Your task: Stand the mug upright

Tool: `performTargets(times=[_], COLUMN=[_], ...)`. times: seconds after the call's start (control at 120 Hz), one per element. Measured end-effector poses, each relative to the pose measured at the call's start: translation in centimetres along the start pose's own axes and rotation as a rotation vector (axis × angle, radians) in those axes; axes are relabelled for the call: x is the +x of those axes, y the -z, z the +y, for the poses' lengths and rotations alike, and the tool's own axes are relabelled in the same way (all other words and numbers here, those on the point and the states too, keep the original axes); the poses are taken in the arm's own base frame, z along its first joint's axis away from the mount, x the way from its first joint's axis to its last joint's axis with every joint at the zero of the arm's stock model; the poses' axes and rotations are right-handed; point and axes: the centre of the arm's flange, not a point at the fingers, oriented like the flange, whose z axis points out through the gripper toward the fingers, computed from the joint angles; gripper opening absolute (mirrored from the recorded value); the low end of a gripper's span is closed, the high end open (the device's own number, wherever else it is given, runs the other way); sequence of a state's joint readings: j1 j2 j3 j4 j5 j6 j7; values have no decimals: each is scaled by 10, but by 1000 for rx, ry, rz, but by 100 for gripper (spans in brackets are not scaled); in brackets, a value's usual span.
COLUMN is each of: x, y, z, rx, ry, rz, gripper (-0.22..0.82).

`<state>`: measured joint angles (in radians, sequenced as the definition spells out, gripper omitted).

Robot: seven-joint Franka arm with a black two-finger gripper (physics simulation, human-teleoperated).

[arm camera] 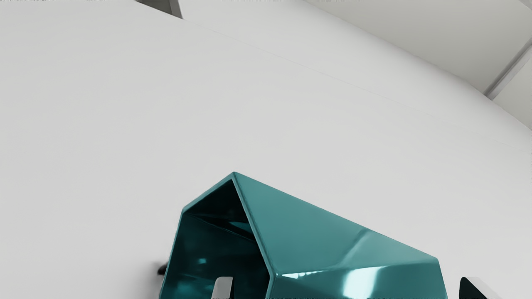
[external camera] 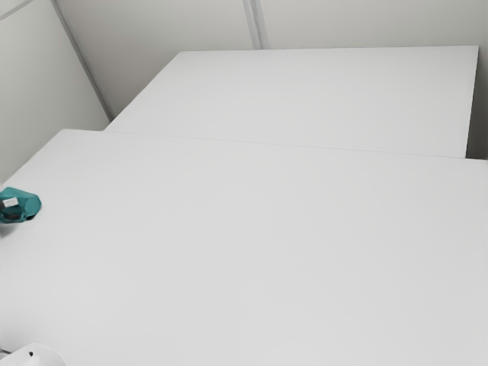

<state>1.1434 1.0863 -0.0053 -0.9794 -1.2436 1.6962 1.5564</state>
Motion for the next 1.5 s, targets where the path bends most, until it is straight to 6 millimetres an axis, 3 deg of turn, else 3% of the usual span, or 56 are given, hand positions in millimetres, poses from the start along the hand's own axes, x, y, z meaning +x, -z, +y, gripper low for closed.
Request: performTargets(times=[0.1,0.3,0.5,0.667,0.8,0.933,1.083,1.183,1.35,1.5], x=[6,23,58,95,124,148,159,166,171,143], y=[-3,-16,-36,-60,-106,-160,-190,-205,-238,-271], z=[3,11,33,79,136,219,324,384,491,570], rx=[-3,-15,-36,-40,-17,36,152,249,375,446], ry=[-11,-37,-83,-104,-145,-223,-303,-353,-412,-397], rz=[0,-6,-22,-91,-252,-474,-711,-829,-935,-991], gripper=[34,1,-12,-16,-17,-18,-18,-18,-18,-18])
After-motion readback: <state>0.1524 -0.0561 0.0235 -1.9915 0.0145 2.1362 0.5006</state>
